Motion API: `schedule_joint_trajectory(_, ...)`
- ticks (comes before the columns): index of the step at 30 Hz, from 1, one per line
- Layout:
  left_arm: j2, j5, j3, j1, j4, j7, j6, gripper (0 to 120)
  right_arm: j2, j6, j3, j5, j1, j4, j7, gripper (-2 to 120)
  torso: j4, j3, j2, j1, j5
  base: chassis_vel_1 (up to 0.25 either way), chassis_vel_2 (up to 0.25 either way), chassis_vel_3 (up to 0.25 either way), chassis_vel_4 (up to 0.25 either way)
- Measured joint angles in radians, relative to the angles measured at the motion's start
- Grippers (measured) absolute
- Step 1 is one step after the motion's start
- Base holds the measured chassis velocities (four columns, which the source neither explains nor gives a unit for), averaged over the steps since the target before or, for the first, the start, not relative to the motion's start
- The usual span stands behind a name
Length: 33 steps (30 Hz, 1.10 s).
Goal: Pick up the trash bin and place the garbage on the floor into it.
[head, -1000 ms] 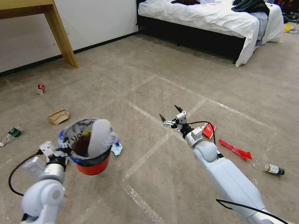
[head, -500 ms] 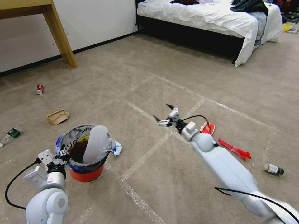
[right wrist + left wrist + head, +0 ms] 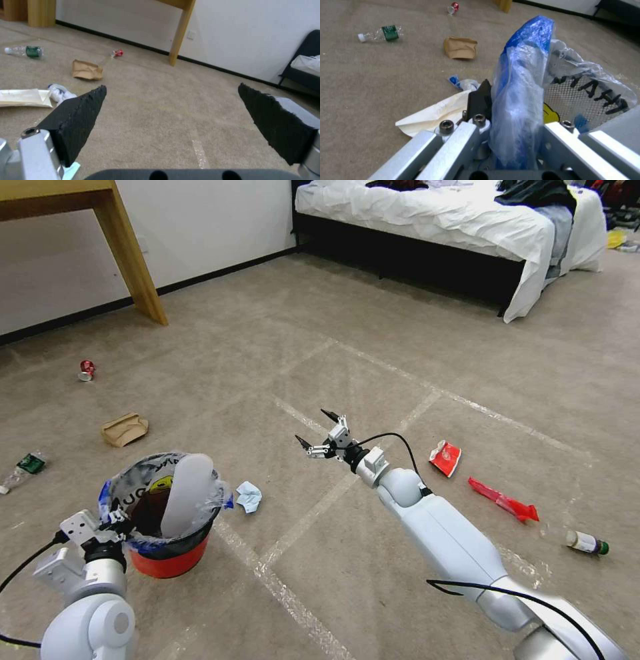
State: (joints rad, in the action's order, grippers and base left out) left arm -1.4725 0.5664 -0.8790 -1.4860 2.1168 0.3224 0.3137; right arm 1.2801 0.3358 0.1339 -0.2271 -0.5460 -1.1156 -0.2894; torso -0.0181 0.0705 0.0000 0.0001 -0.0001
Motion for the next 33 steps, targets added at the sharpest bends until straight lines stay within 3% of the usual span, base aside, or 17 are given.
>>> schedule_joint_trajectory(4,0.003,0.002,-0.003,0.000,0.004,0.000,0.000,4,0.016,-0.023,0.017,-0.016,0.034,0.031,0.003,100,-0.0002,0.000,0.000,0.000,0.0000,0.000,0.000,0.000,0.000)
schedule_joint_trajectory(8,0.006,0.001,-0.009,0.003,0.001,-0.001,0.000,4,0.068,-0.056,0.107,-0.024,0.171,0.135,-0.018,100,-0.0002,0.000,0.000,0.000,0.0000,0.000,0.000,0.000,0.000)
schedule_joint_trajectory(11,-0.001,0.000,-0.034,0.015,0.004,-0.001,-0.001,4,0.137,-0.088,0.243,-0.019,0.353,0.276,-0.083,100,0.0007,0.000,0.000,0.000,-0.0005,0.000,0.000,0.000,0.000)
schedule_joint_trajectory(14,-0.004,-0.002,-0.042,0.018,0.008,-0.001,-0.001,4,0.160,-0.097,0.284,-0.019,0.389,0.318,-0.103,100,0.0007,0.000,0.000,0.000,-0.0004,0.000,0.000,0.000,0.000)
schedule_joint_trajectory(18,-0.027,-0.002,-0.086,0.024,0.025,-0.001,-0.001,4,0.241,-0.255,0.539,-0.125,0.525,0.435,-0.204,100,0.0001,0.000,0.000,0.000,-0.0002,0.000,0.000,0.000,0.000)
schedule_joint_trajectory(22,-0.035,-0.001,-0.102,0.020,0.034,-0.004,-0.002,4,0.288,-0.297,0.613,-0.136,0.556,0.476,-0.254,100,0.0000,0.000,0.000,0.000,-0.0003,0.000,0.000,0.000,0.000)
schedule_joint_trajectory(24,-0.043,0.001,-0.116,0.017,0.047,-0.007,-0.004,4,0.331,-0.346,0.667,-0.132,0.571,0.521,-0.310,100,0.0015,0.000,0.000,0.000,0.0000,0.000,0.000,0.000,0.000)
schedule_joint_trajectory(29,-0.050,0.005,-0.126,0.006,0.070,-0.006,-0.004,4,0.335,-0.377,0.693,-0.061,0.570,0.645,-0.349,100,0.0005,0.000,0.000,0.000,0.0000,0.000,0.000,0.000,0.000)
schedule_joint_trajectory(30,-0.051,0.007,-0.127,0.000,0.083,-0.008,-0.005,4,0.334,-0.401,0.699,-0.034,0.564,0.681,-0.350,100,-0.0011,0.000,0.000,0.000,-0.0002,0.000,0.000,0.000,0.000)
schedule_joint_trajectory(33,-0.057,0.008,-0.130,-0.006,0.097,-0.011,-0.005,4,0.333,-0.418,0.705,-0.027,0.545,0.707,-0.352,100,-0.0007,0.000,0.000,0.000,0.0002,0.000,0.000,0.000,0.000)
